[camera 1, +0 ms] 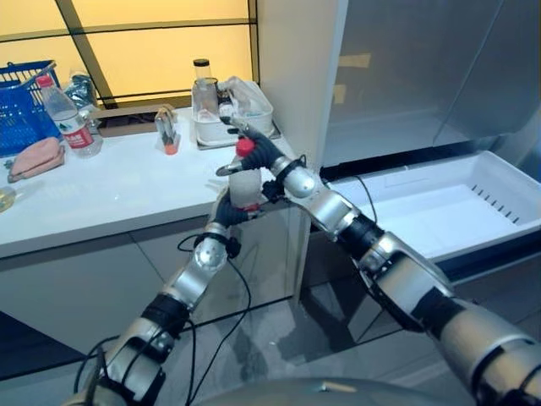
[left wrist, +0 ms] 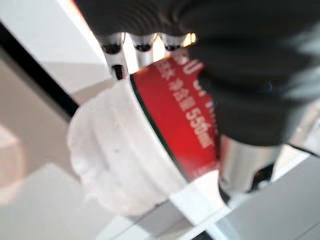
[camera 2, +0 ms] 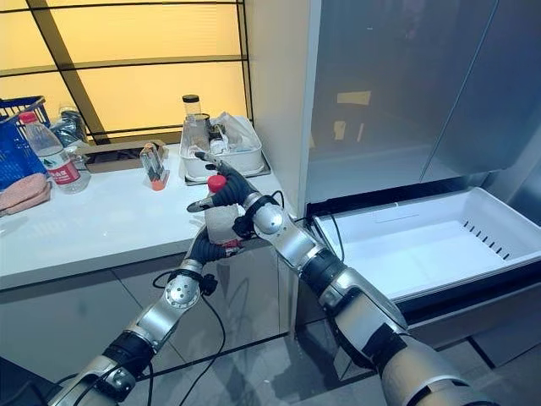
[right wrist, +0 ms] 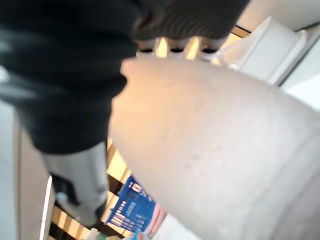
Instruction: Take the drinks into the refrigerator
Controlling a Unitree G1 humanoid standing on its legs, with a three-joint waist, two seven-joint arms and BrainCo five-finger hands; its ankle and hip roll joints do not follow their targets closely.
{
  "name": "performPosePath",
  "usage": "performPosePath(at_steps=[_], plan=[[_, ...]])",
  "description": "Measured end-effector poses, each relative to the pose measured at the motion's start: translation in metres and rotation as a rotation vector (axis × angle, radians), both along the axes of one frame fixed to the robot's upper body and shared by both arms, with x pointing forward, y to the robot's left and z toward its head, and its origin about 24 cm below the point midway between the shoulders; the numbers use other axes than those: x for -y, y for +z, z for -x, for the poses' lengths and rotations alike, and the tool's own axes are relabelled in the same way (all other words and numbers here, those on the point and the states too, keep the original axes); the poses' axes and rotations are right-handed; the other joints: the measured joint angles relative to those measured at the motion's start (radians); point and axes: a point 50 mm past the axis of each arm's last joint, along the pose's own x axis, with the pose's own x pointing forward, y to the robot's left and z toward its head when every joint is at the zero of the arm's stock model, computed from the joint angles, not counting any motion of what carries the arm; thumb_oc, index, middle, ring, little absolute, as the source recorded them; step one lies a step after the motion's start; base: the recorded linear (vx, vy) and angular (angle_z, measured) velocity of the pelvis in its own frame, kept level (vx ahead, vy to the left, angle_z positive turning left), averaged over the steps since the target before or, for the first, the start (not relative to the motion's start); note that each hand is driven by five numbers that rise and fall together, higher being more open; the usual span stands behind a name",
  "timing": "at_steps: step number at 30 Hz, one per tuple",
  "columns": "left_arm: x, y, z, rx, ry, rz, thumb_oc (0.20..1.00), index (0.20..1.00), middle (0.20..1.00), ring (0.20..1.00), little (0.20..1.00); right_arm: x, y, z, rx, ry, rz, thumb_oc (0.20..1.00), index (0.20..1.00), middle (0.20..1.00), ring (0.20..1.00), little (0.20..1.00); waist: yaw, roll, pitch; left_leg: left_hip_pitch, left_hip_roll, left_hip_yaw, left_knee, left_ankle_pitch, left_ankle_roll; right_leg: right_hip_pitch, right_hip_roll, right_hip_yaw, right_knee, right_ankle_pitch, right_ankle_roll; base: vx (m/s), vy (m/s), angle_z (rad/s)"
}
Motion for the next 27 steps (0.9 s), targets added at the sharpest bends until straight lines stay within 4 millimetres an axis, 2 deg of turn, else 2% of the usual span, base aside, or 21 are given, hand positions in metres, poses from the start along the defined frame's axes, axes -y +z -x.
performPosePath(at_steps=[6, 12, 15, 18, 22, 27], plan=[[0.0, 0.002, 0.0, 0.01, -0.004, 0.008, 0.2, 0.2, 0.2, 0.2, 0.2, 0.002, 0.006, 0.003, 0.018, 0.02, -0.02, 1.0, 1.0, 1.0, 1.0, 1.0, 0.0, -0.001, -0.001, -0.002, 0.0, 0.0, 0.0, 0.0, 0.0, -0.001, 0.001, 0.0, 0.0, 0.0, 0.0, 0.0, 0.0, 0.0], [0.012, 0.008, 0.0, 0.03, -0.043, 0.089, 0.2, 0.2, 0.2, 0.2, 0.2, 0.021, 0.017, 0.026, 0.071, 0.086, -0.157, 1.0, 1.0, 1.0, 1.0, 1.0, -0.002, 0.003, 0.001, -0.012, 0.0, -0.001, -0.001, -0.001, 0.001, -0.005, 0.001, -0.001, 0.0, -0.001, 0.001, -0.01, -0.001, 0.0], [0.017, 0.007, 0.0, 0.007, -0.064, 0.127, 0.2, 0.2, 0.2, 0.2, 0.2, 0.03, 0.021, 0.025, 0.1, 0.076, -0.168, 1.0, 1.0, 1.0, 1.0, 1.0, -0.004, 0.008, 0.004, -0.013, 0.002, 0.0, 0.0, -0.001, 0.001, -0.006, 0.001, -0.001, 0.0, -0.001, 0.001, -0.01, -0.001, 0.0], [0.024, 0.009, 0.001, -0.018, -0.086, 0.224, 0.2, 0.2, 0.2, 0.2, 0.2, 0.05, 0.035, 0.019, 0.157, 0.011, -0.212, 1.0, 1.0, 1.0, 1.0, 1.0, 0.0, 0.015, 0.009, -0.014, 0.006, -0.001, -0.003, -0.002, 0.003, -0.006, 0.0, -0.001, 0.0, -0.005, 0.004, -0.03, -0.008, 0.01], [0.02, 0.015, 0.006, -0.035, -0.098, 0.367, 0.2, 0.2, 0.2, 0.2, 0.2, 0.082, 0.047, 0.009, 0.204, -0.073, -0.224, 1.0, 1.0, 1.0, 1.0, 1.0, 0.002, 0.018, 0.012, -0.027, 0.005, -0.003, 0.0, 0.0, 0.001, -0.016, 0.001, -0.004, 0.0, -0.006, 0.005, 0.0, 0.0, 0.0], [0.012, 0.025, 0.009, -0.053, -0.194, 0.409, 0.2, 0.2, 0.2, 0.2, 0.2, 0.101, 0.042, 0.005, 0.194, -0.084, -0.141, 1.0, 1.0, 1.0, 1.0, 1.0, 0.005, 0.04, 0.028, -0.025, 0.006, -0.004, 0.0, -0.001, 0.002, -0.015, 0.002, -0.006, 0.0, -0.002, 0.002, 0.0, 0.0, 0.0]])
